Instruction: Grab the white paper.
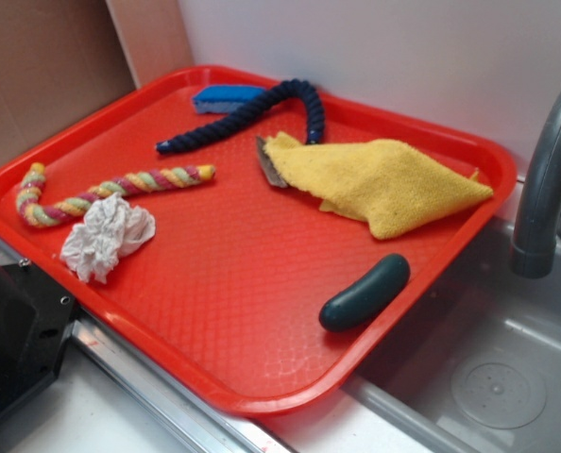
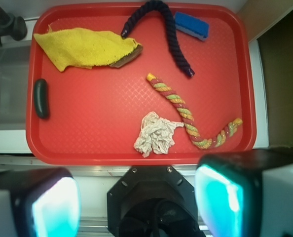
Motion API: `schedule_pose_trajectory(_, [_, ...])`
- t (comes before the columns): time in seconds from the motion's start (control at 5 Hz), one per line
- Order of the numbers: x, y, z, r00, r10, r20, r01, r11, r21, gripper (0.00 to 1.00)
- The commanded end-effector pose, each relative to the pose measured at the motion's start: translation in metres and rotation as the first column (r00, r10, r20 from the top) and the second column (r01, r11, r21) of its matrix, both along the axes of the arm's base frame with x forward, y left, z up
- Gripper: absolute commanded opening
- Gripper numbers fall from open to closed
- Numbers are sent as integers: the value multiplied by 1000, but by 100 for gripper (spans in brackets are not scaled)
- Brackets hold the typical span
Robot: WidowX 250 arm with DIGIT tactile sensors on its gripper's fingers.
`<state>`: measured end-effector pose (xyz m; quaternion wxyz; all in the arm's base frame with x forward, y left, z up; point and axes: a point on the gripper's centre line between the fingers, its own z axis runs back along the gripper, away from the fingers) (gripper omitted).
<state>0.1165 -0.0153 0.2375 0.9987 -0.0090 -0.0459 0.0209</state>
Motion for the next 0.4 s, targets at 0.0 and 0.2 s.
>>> schedule_pose_trajectory(0.0, [21,28,-96,940,308,-147,-304,951,47,100])
schedule_pose_trajectory(0.2, [27,29,-145,890,449,-82,-453,890,-38,100])
